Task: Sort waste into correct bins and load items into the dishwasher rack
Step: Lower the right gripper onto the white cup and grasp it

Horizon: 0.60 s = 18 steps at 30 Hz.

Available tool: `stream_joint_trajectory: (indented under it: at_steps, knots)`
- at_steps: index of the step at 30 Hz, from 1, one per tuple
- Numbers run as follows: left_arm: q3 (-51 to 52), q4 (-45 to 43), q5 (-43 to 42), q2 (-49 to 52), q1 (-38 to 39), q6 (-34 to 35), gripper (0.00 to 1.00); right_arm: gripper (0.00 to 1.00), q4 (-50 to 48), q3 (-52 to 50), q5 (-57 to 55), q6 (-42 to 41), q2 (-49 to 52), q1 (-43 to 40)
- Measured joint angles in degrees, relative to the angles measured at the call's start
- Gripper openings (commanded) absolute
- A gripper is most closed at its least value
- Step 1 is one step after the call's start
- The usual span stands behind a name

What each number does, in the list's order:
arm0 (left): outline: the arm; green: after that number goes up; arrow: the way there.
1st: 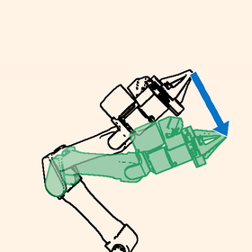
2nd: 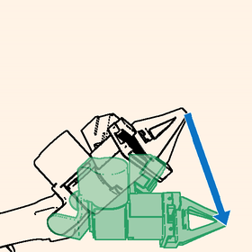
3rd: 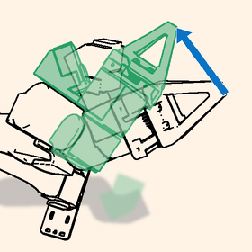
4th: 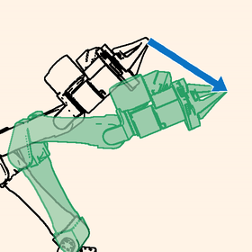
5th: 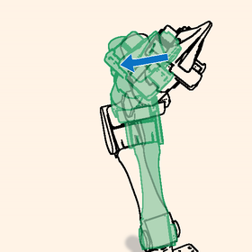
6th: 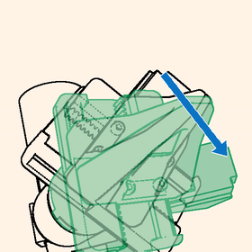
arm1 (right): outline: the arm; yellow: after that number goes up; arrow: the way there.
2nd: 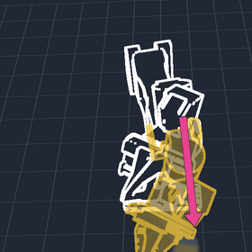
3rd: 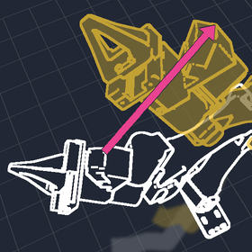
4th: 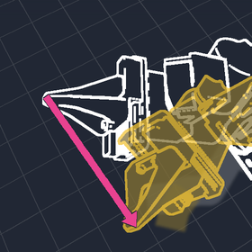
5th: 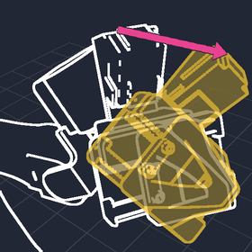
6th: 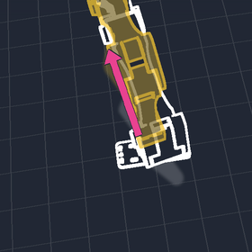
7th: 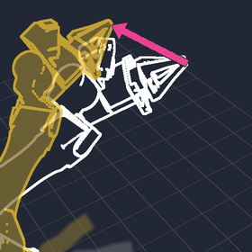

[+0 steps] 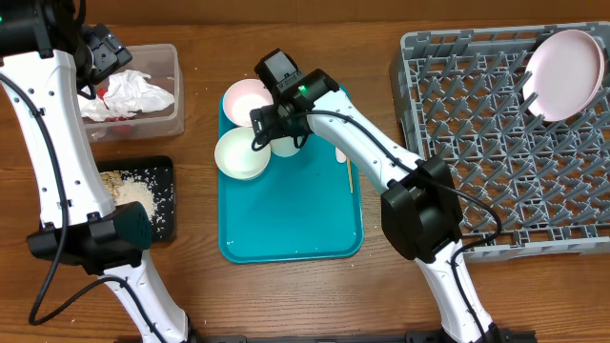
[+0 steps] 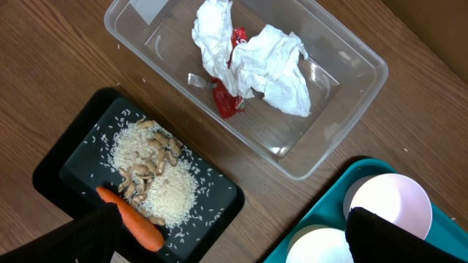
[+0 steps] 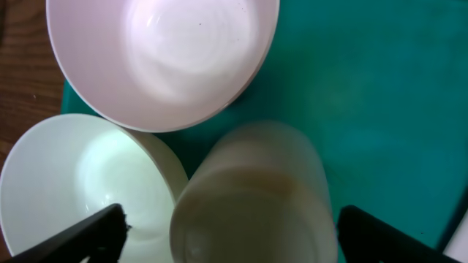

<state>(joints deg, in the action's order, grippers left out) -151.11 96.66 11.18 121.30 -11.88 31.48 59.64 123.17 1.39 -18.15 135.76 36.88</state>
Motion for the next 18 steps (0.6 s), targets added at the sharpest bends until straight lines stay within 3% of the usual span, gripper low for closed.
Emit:
stream_joint_trajectory:
  at_steps: [3, 18]
  knots:
    - [0.0, 0.0, 0.0, 0.0, 0.0, -0.1, 1.0, 0.79, 0.6, 0.0, -0.4, 0.2, 0.0, 0.0]
    - [0.0, 0.0, -0.3, 0.0, 0.0, -0.2, 1.0, 0.72, 1.3, -2.0, -1.0, 0.2, 0.1, 0.0]
